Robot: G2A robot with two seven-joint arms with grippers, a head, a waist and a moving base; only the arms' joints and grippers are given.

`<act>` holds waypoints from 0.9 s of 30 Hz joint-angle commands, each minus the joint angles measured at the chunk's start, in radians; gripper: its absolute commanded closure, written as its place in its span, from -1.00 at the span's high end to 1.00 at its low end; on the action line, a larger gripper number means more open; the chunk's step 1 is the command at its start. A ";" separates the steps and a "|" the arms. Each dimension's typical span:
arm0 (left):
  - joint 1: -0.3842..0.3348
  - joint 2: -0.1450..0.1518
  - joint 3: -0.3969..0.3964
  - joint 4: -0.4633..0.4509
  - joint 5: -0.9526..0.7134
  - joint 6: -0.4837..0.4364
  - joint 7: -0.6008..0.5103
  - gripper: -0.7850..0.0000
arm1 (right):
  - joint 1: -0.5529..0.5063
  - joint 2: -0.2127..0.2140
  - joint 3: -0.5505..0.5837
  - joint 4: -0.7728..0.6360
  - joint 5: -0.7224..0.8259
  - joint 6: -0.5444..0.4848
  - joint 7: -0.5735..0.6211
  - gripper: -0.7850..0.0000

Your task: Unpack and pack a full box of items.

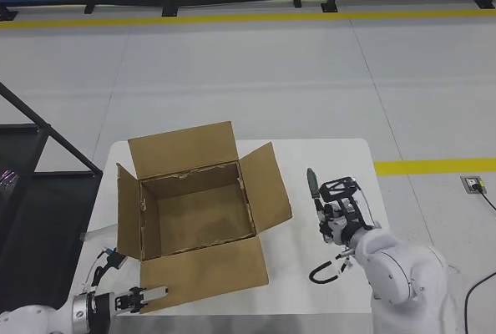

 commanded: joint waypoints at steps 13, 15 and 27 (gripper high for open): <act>0.005 0.006 -0.005 -0.002 -0.008 0.007 0.010 1.00 | 0.204 0.056 0.177 0.571 0.138 -0.124 -0.074 -1.00; 0.008 0.007 -0.011 -0.002 -0.012 0.006 0.010 1.00 | 0.224 0.063 0.185 0.627 0.140 -0.128 -0.084 -1.00; 0.020 0.012 -0.026 0.009 -0.031 0.001 0.006 1.00 | 0.305 0.092 0.170 0.804 0.149 -0.097 -0.119 -0.89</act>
